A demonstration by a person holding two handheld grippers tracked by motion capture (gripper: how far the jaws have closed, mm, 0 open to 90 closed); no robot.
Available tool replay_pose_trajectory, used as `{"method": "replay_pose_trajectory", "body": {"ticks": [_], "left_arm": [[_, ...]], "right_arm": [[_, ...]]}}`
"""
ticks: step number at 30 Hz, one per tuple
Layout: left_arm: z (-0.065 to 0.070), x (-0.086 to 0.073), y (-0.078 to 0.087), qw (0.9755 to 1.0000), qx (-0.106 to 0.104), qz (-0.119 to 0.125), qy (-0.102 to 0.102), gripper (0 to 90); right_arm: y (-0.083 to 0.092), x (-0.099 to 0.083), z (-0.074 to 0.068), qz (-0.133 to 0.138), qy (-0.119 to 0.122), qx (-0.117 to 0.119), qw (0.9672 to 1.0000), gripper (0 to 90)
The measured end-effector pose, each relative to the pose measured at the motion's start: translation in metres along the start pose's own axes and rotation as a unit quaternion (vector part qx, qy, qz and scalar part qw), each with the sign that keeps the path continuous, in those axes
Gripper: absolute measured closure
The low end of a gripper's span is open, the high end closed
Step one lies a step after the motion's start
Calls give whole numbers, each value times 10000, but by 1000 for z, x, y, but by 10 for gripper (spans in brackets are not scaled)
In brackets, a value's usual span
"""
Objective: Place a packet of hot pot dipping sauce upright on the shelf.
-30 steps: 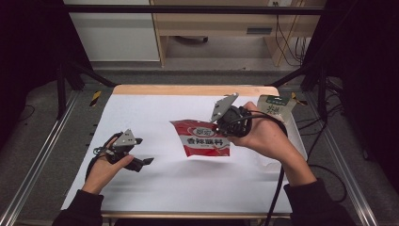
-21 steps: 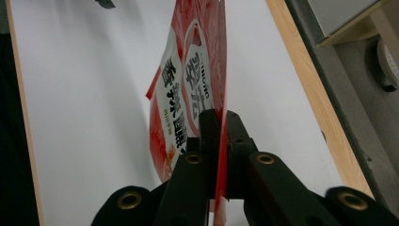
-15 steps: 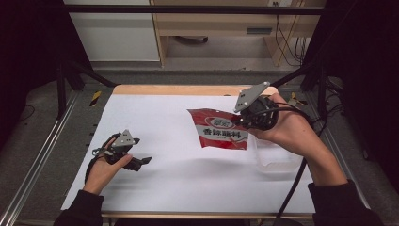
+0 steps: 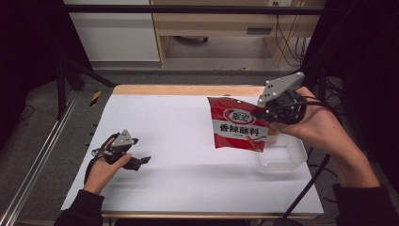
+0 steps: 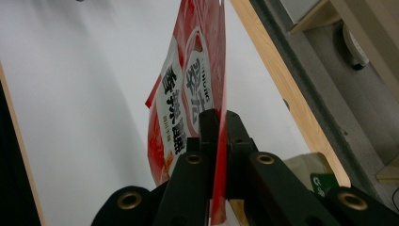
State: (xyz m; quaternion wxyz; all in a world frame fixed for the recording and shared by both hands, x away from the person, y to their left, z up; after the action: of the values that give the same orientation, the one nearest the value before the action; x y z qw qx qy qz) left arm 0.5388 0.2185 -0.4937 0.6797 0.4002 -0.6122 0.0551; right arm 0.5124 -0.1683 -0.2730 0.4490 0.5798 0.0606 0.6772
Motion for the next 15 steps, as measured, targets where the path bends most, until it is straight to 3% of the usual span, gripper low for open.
{"method": "replay_pose_trajectory", "body": {"ticks": [15], "left_arm": [[0,1,2,10000,7,35,-27,105]], "right_arm": [[33,-42,29,-127,-465,-510,9975,895]]}}
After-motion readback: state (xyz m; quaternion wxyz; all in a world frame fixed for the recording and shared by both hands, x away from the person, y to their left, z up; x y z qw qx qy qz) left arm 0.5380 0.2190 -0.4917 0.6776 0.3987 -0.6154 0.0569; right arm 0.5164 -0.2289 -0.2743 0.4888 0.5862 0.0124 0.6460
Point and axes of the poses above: each handheld gripper's, and its own axes: y roughly backward along the jaws, x roughly out of its top, z roughly to its right, the point moved 8 cm from there along -y, roughly forward along the jaws, and after that the axes turned 12 degrees about z, right-handed, at the moved point
